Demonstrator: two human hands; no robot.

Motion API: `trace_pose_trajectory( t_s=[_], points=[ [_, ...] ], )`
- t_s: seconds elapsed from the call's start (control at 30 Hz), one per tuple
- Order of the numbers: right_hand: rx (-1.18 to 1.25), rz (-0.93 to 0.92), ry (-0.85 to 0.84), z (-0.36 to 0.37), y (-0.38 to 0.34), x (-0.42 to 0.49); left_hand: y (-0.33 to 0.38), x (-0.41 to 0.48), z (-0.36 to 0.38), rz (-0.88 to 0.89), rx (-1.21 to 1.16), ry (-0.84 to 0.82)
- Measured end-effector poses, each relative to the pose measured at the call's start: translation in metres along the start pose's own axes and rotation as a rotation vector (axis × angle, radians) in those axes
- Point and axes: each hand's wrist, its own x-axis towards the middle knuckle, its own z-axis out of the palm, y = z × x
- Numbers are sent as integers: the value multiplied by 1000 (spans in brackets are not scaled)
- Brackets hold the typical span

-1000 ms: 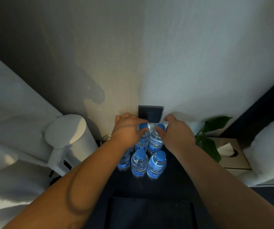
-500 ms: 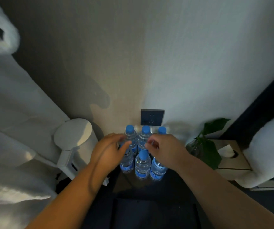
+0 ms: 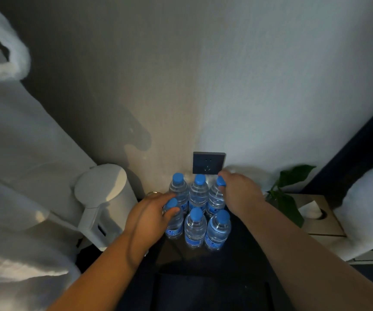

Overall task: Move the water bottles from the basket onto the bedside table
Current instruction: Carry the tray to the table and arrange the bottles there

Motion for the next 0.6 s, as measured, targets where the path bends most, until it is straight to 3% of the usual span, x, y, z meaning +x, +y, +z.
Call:
trace_pose_trajectory(
  t_s=[0.5,0.6],
  points=[
    [49,16,21,4,5,7,-6,-4,4,-19,19,1],
    [37,-12,142,2,-4,-2,-6,-3,3,-19,22,-7]
  ],
)
